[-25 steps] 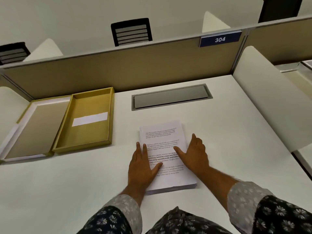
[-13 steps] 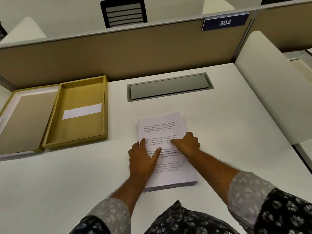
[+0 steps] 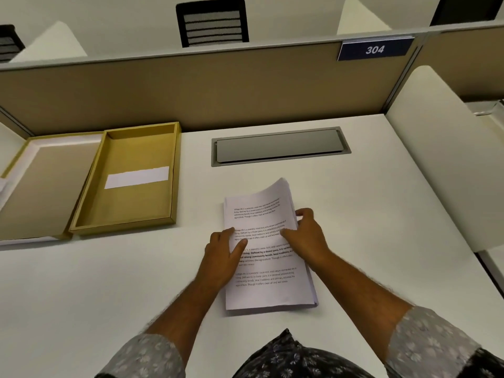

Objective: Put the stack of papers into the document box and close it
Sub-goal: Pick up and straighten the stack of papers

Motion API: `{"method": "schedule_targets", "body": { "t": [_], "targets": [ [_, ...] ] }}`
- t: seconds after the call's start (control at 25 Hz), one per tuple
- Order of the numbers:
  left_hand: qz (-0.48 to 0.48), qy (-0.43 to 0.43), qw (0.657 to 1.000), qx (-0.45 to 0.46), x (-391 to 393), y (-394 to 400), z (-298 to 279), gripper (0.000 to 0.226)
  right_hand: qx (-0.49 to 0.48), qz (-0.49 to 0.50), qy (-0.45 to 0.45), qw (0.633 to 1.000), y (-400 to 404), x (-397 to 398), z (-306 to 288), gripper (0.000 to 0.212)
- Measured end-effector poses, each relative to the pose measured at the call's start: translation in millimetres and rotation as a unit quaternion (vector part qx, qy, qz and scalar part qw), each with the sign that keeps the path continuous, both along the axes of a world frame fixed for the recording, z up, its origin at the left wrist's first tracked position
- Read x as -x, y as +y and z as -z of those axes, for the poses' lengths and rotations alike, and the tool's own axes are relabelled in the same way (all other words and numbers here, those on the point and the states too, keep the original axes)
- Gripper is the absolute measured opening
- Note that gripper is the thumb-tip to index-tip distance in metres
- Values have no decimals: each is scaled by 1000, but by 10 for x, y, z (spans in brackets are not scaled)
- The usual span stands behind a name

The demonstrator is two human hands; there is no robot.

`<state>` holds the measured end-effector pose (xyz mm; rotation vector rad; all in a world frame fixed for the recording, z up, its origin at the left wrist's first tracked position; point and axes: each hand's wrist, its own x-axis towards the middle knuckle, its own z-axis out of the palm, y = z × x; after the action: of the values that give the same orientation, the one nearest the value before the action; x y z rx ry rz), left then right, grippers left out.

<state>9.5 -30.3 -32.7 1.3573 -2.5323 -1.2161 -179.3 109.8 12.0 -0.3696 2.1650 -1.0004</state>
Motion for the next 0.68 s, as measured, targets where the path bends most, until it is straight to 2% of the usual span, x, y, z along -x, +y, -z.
{"method": "schedule_targets", "body": {
  "t": [0.08, 0.16, 0.24, 0.32, 0.44, 0.56, 0.68],
  "targets": [
    [5, 6, 1000, -13, -25, -12, -14, 67, 25, 64, -81, 994, 23, 67, -13, 73],
    [5, 14, 1000, -23, -48, -5, -21, 70, 29, 51, -134, 989, 53, 147, -23, 57],
    [-7, 27, 999, -44, -69, 6, -17, 78, 17, -19, -99, 995, 71, 158, -31, 50],
    [-32, 48, 996, -62, -85, 28, -8, 85, 18, -91, -47, 995, 68, 63, -86, 54],
    [-91, 101, 986, -100, -113, 25, 24, 85, 33, -161, 24, 986, 78, -83, -182, 53],
    [-181, 175, 944, -213, -156, -17, -51, 85, 119, -125, -28, 985, 190, -89, -347, 44],
    [-206, 274, 869, -357, -139, -84, -233, 62, 215, -94, -88, 968, 398, -127, -525, 42]
  ]
}}
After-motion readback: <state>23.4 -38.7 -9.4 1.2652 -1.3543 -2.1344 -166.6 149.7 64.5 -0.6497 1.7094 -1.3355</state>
